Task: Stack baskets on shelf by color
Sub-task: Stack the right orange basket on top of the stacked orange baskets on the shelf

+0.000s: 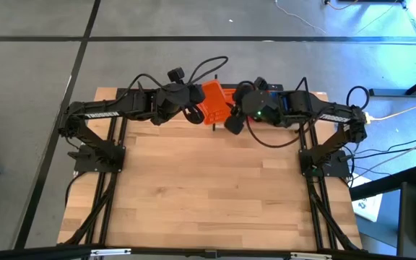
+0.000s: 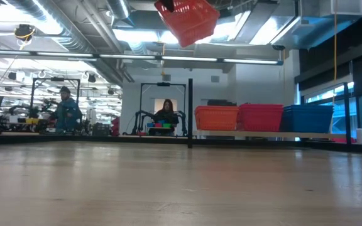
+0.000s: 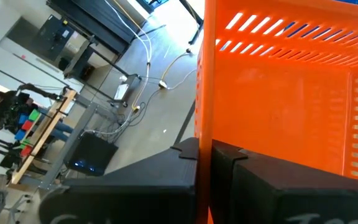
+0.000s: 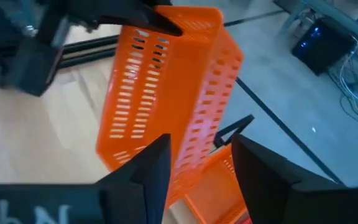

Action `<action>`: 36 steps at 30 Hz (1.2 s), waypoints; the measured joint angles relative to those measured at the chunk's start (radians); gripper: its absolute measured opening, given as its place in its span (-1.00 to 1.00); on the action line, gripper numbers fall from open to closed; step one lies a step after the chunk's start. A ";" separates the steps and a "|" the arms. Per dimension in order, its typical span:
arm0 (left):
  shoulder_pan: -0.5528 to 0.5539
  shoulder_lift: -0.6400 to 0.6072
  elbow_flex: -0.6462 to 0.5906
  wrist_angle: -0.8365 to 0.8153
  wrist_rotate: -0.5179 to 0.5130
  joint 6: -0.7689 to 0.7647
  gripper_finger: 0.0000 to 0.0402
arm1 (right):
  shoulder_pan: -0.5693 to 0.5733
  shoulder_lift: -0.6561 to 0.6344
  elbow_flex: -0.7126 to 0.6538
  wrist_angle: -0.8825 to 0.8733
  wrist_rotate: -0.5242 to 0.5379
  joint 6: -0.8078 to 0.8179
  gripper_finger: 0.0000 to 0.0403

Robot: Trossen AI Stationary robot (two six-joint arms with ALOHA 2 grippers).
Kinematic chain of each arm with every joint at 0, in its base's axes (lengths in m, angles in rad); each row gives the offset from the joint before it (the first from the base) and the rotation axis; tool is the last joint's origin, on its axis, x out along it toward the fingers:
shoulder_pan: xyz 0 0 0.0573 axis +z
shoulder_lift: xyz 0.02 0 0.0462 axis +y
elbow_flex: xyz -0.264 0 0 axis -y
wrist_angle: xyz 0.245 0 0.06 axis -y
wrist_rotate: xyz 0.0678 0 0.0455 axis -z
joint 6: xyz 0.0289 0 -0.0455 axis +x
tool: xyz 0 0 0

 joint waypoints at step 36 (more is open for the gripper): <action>-0.048 -0.002 -0.001 0.087 0.031 0.081 -0.80 | -0.113 0.075 0.000 0.024 -0.119 0.016 -0.97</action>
